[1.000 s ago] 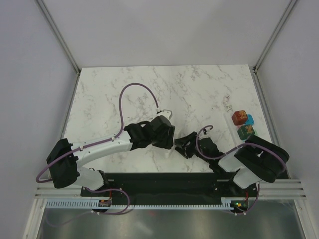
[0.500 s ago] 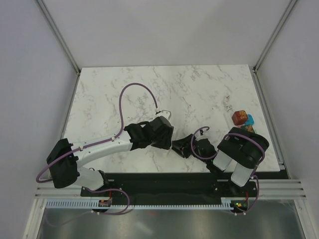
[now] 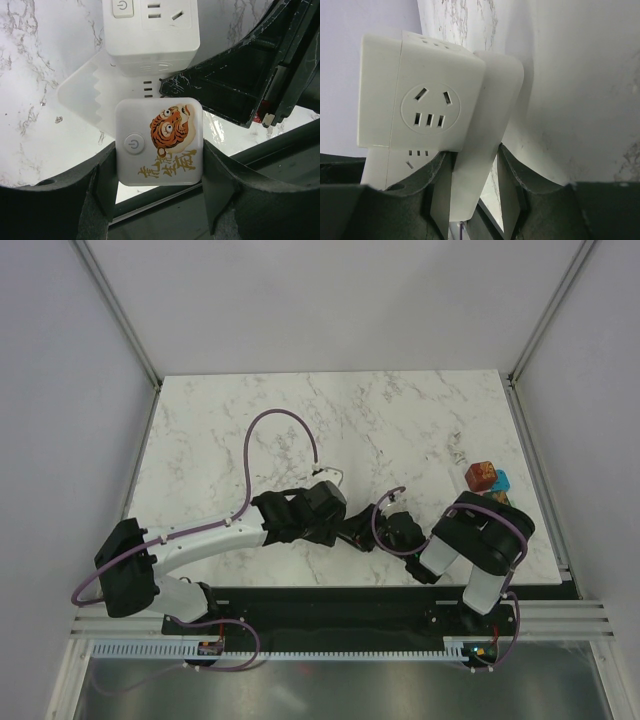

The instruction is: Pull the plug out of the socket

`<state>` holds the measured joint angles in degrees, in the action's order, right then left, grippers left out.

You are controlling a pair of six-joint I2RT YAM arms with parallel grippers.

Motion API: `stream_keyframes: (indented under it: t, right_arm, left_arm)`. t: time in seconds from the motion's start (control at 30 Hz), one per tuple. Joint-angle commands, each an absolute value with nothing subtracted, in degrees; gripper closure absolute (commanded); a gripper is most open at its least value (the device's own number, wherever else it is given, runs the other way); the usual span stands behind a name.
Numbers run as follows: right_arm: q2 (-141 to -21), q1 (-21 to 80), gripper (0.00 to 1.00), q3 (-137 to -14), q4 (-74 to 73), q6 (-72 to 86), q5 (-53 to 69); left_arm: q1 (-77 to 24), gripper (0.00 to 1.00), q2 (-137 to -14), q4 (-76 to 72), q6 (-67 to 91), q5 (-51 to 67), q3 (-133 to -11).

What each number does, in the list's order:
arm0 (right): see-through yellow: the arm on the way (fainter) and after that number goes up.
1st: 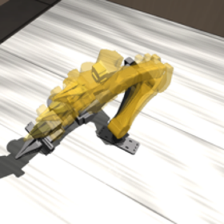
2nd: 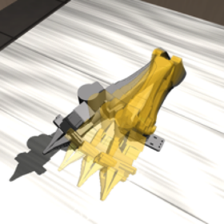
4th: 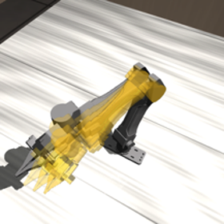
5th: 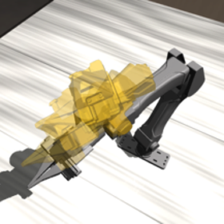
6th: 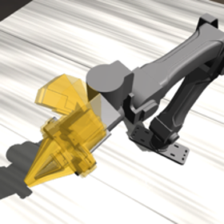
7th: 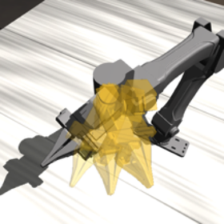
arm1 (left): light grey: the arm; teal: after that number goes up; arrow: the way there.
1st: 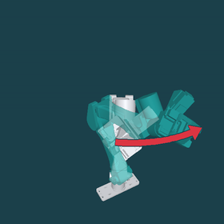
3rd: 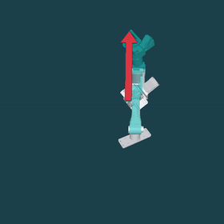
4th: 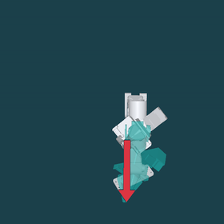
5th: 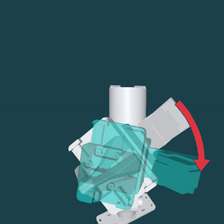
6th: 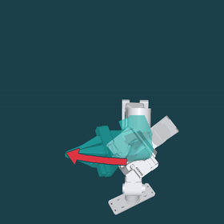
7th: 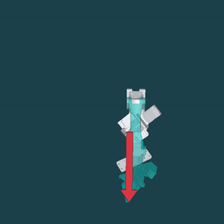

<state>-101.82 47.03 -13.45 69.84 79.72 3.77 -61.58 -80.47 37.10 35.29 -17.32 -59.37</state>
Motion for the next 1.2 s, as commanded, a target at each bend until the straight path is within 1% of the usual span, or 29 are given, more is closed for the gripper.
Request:
stream_keyframes:
  t: [0.0,0.1,0.33,0.47,0.7,0.93,1.07,1.17]
  right_arm:
    - [-104.59,48.43,1.00,-13.98,63.63,70.40,6.42]
    - [-104.59,48.43,1.00,-13.62,64.16,69.61,5.89]
    - [-105.55,48.25,1.00,-12.75,64.16,68.38,4.66]
    - [-106.17,47.99,1.00,-12.74,65.74,68.29,5.18]
    - [-107.14,47.20,1.00,-11.69,68.72,67.33,5.80]
    - [-110.38,46.06,1.00,-9.58,75.66,67.68,7.21]
    - [-110.48,45.88,1.00,-9.67,75.94,67.33,7.56]
    - [-109.95,45.79,1.00,-9.84,74.63,66.71,7.47]
  left_arm:
    - [-63.10,0.98,-77.97,27.77,36.91,-13.16,-62.58]
    - [-64.86,0.98,-76.91,29.09,36.56,-20.53,-61.70]
    - [-70.39,0.98,-79.36,32.52,30.16,-30.05,-64.07]
    - [-70.40,0.98,-77.61,31.12,31.37,-27.43,-62.93]
    - [-66.63,0.98,-70.93,22.86,36.82,-15.84,-56.88]
    - [-62.94,0.98,-68.82,21.89,40.86,-11.69,-55.72]
    - [-63.02,0.98,-68.99,23.46,39.73,-13.44,-56.77]
    - [-65.47,0.98,-72.24,30.13,36.92,-20.63,-60.89]
